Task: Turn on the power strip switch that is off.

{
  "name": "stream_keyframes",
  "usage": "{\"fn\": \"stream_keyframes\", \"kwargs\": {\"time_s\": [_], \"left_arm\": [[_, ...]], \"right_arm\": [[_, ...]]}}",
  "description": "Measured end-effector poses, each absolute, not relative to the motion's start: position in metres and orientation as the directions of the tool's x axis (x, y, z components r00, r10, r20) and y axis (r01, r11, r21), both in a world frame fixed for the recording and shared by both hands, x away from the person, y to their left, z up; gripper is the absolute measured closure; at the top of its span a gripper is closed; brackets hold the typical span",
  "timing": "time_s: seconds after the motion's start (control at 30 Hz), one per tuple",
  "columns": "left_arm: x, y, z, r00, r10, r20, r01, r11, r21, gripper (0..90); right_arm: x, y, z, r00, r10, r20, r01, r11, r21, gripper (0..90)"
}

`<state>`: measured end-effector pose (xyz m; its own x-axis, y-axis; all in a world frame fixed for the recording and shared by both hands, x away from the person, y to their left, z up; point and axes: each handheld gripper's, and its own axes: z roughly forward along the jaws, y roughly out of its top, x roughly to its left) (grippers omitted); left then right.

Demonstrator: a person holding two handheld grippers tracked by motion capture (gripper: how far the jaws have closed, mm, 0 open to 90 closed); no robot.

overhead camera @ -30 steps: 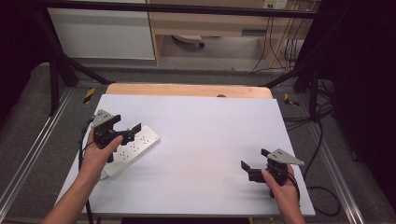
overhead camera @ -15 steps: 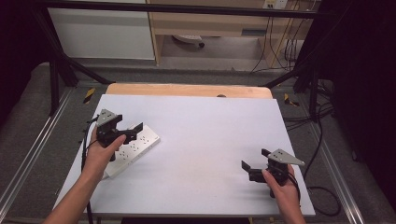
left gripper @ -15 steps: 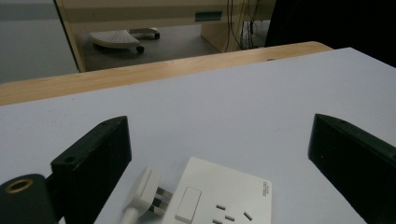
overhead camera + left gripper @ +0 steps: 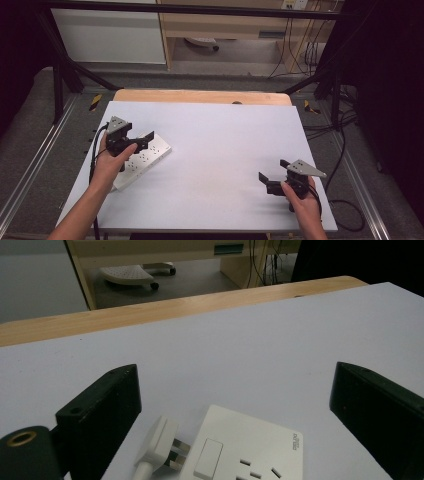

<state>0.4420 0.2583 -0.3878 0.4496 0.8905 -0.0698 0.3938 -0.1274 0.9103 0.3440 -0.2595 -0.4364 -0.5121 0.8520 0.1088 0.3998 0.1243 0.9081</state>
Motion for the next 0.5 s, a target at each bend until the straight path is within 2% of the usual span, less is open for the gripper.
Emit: {"fn": "stream_keyframes", "kwargs": {"time_s": [0.5], "left_arm": [[0.4506, 0.252, -0.3944, 0.44, 0.896, -0.054, 0.419, -0.152, 0.895, 6.9]], "right_arm": [[0.3438, -0.2586, -0.4361, -0.516, 0.85, 0.107, 0.398, 0.127, 0.909, 2.0]]}}
